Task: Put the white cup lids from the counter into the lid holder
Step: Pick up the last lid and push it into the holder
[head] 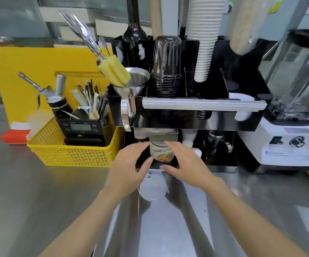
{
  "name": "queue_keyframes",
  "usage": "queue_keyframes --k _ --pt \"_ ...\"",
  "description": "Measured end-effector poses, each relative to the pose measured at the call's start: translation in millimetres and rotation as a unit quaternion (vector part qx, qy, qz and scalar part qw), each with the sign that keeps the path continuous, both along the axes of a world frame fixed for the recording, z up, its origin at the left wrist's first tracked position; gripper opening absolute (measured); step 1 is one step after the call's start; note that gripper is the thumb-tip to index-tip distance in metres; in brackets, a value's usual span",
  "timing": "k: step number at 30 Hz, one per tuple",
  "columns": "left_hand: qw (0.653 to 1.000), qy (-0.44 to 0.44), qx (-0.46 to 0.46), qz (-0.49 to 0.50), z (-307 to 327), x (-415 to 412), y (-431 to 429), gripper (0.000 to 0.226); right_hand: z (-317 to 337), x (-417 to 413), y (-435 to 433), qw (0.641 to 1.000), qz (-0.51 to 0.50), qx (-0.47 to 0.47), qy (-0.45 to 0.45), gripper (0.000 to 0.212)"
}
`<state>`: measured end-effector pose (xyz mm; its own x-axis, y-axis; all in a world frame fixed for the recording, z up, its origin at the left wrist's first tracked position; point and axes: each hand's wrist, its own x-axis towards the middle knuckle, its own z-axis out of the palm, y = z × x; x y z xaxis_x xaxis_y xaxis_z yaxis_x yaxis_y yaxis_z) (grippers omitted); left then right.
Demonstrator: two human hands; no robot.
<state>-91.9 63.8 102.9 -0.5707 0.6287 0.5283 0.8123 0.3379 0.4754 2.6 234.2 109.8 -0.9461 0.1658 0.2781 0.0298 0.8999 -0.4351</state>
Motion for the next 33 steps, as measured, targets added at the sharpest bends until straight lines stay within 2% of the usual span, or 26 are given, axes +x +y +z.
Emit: queue_keyframes --k 6,12,18,22,26,30,33 --pt "0.986 -0.103 -0.133 0.015 -73 -9 -16 0.061 -72 -8 -14 0.980 0.003 -0.061 -0.187 0.094" --pt "0.973 -0.159 -0.165 -0.009 -110 -8 -14 0.065 -103 -12 -23 0.971 0.003 -0.074 -0.228 0.093" --pt "0.964 -0.184 -0.192 -0.016 -128 -8 -14 0.068 -118 -19 -29 0.976 0.008 -0.035 -0.213 0.081" --pt "0.963 -0.195 -0.184 -0.026 -118 -10 -11 0.070 -110 -19 -23 0.982 0.004 -0.065 -0.176 0.075" --pt "0.974 -0.181 -0.124 -0.061 -82 -11 -2 0.072 -80 -16 -11 0.990 0.003 -0.093 -0.109 0.075" --pt "0.982 -0.147 -0.069 -0.094 -33 -7 9 0.073 -27 -4 2 0.994 0.005 -0.110 -0.004 0.070" --pt "0.987 -0.097 -0.048 -0.119 2 -3 20 0.075 13 12 10 0.993 0.011 -0.113 0.030 0.069"
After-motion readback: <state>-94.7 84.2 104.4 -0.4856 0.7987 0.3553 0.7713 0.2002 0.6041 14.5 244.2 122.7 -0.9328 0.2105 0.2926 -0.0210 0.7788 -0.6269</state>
